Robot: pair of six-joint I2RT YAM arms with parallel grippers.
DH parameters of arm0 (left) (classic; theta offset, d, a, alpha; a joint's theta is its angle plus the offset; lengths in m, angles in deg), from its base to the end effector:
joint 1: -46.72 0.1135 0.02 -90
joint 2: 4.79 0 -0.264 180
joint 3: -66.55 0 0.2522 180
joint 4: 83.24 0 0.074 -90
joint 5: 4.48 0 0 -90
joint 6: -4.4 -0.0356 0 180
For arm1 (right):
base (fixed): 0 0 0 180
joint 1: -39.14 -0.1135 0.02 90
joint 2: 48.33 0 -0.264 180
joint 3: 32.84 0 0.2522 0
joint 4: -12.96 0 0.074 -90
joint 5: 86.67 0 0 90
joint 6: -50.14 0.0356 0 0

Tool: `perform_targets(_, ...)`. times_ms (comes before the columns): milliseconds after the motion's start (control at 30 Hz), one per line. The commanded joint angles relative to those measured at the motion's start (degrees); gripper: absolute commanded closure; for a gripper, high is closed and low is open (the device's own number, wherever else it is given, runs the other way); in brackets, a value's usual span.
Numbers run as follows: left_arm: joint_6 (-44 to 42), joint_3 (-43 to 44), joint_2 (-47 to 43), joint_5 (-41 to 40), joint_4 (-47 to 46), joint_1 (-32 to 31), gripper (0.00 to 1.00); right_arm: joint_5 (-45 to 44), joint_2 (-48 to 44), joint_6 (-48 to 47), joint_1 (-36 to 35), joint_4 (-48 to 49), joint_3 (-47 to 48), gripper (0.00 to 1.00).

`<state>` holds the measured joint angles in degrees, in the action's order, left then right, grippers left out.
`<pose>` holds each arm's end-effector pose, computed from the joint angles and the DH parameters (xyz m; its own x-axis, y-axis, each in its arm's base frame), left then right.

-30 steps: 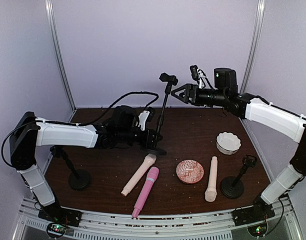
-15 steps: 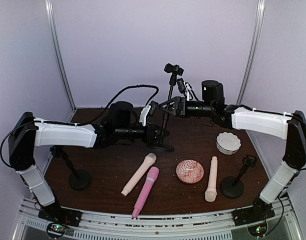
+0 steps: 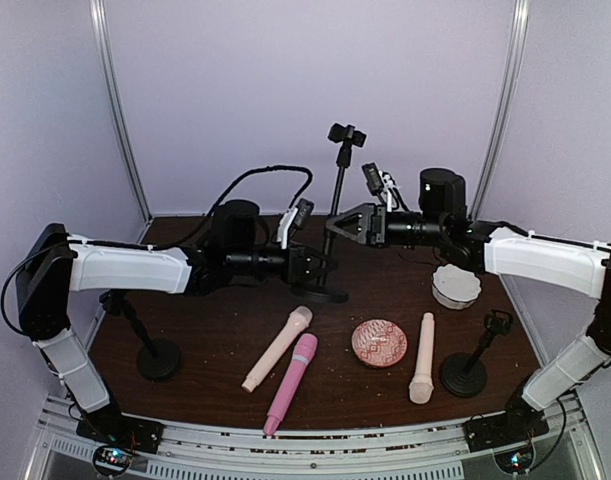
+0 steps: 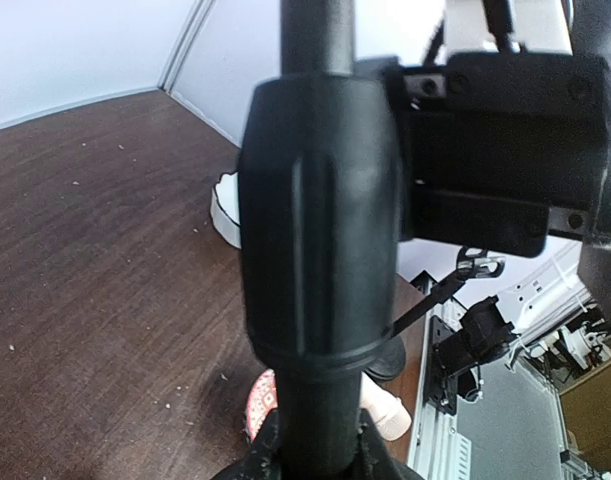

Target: Attach the microphones to the stand

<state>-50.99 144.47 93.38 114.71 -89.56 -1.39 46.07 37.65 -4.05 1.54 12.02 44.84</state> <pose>0.2516 -0.3065 0.2622 -0.6809 0.0166 -0.7321 0.7037 0.2915 -0.6479 0.2625 0.2326 0.3244 -0.6759 0.0219 -0.7367 -0.7194 0.1978 0.6659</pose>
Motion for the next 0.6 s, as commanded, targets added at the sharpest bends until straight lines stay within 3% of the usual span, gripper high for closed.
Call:
perform_targets(0,1.4,1.4,0.7,-2.2,-5.3,2.0,1.0,2.6,-8.7,-2.2,-1.5,-1.9,-2.7,0.39)
perform_targets(133,1.5,1.7,0.7,-0.6,-5.9,2.1,1.0,-0.9,-10.0,-6.7,-0.9,-5.9,-3.0,0.39)
perform_targets(400,5.4,2.4,1.9,12.4,-15.9,2.1,1.0,-3.1,-5.1,-7.1,2.2,-3.0,-1.8,0.34)
perform_targets(567,7.6,3.6,3.1,15.2,-17.4,2.0,1.0,-0.3,-2.3,-5.9,2.2,1.1,0.7,0.32)
